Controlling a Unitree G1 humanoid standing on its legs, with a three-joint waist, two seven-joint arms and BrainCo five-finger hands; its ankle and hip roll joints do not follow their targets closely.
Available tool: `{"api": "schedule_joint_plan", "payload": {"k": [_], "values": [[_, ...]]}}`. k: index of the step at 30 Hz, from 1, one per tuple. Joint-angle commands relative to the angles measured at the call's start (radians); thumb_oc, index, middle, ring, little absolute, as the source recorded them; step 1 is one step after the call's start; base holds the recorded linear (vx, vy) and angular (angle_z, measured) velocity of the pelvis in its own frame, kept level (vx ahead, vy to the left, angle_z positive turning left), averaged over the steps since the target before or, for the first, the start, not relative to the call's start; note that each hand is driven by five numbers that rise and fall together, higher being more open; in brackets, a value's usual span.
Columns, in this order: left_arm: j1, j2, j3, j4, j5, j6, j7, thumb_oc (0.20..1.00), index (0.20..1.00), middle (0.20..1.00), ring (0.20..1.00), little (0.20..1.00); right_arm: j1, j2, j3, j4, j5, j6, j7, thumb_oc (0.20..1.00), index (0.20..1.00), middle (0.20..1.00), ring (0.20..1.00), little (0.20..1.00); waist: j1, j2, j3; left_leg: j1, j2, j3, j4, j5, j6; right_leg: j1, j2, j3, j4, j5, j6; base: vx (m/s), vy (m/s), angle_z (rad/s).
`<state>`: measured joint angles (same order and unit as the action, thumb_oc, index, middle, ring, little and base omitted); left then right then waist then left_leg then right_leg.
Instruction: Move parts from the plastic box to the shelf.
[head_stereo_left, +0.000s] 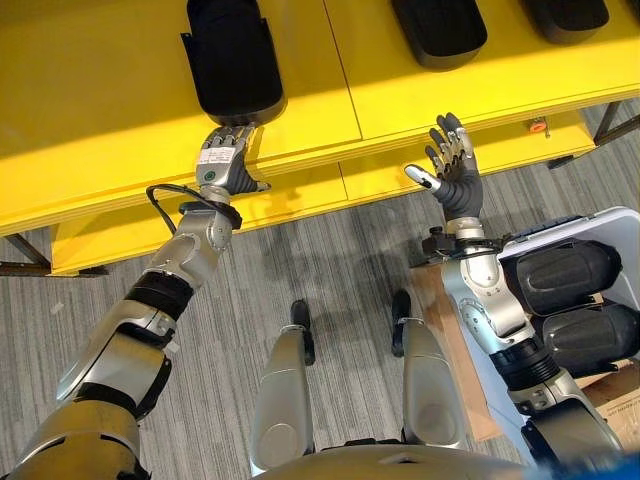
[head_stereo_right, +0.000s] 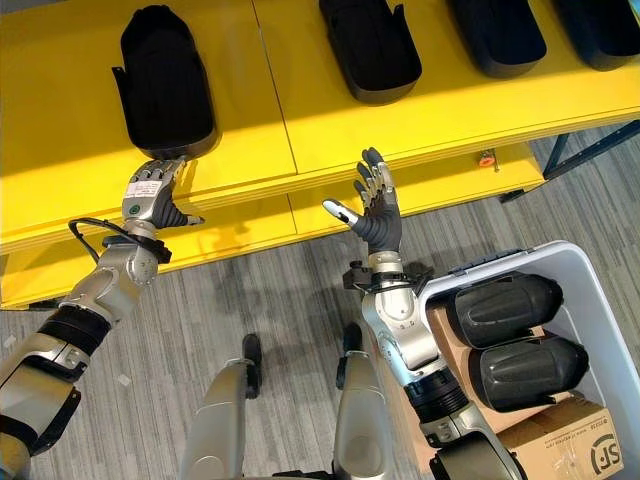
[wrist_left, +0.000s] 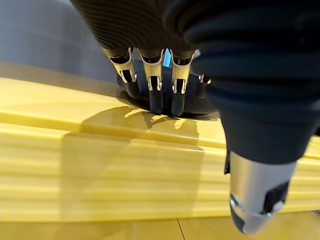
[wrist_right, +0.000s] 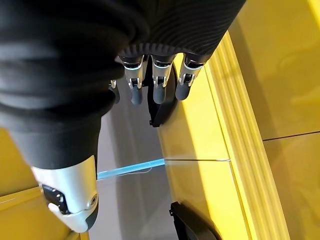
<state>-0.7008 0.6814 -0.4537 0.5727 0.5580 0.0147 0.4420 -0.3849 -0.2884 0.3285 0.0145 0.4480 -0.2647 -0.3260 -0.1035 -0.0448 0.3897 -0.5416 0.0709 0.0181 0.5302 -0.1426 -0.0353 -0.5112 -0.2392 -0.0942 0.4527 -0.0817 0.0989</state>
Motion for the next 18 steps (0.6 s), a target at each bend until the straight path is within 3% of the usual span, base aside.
{"api": "schedule_joint_plan", "payload": {"k": [1, 18], "values": [[-0.090, 0.020, -0.017, 0.020, -0.014, -0.008, 0.032, 1.000, 1.000, 1.000, 1.000, 1.000, 0.045, -0.031, -0.006, -0.139, 0.004, -0.060, 0.010, 1.000, 1.000, 1.000, 1.000, 1.000, 0.007, 0.001, -0.047, 0.023, 0.047, 0.009, 0.007, -0.033, -0.027, 0.063, -0.029, 0.006, -0.005, -0.023, 0.032, 0.00, 0.000, 0.00], [-0.179, 0.073, -0.026, 0.069, -0.045, -0.001, 0.055, 1.000, 1.000, 1.000, 1.000, 1.000, 0.068, -0.048, -0.004, -0.147, 0.008, -0.067, 0.016, 1.000, 1.000, 1.000, 1.000, 1.000, -0.001, 0.003, -0.051, 0.009, 0.046, 0.014, 0.016, -0.034, -0.027, 0.047, -0.031, 0.012, 0.002, -0.017, 0.034, 0.00, 0.000, 0.00]]}}
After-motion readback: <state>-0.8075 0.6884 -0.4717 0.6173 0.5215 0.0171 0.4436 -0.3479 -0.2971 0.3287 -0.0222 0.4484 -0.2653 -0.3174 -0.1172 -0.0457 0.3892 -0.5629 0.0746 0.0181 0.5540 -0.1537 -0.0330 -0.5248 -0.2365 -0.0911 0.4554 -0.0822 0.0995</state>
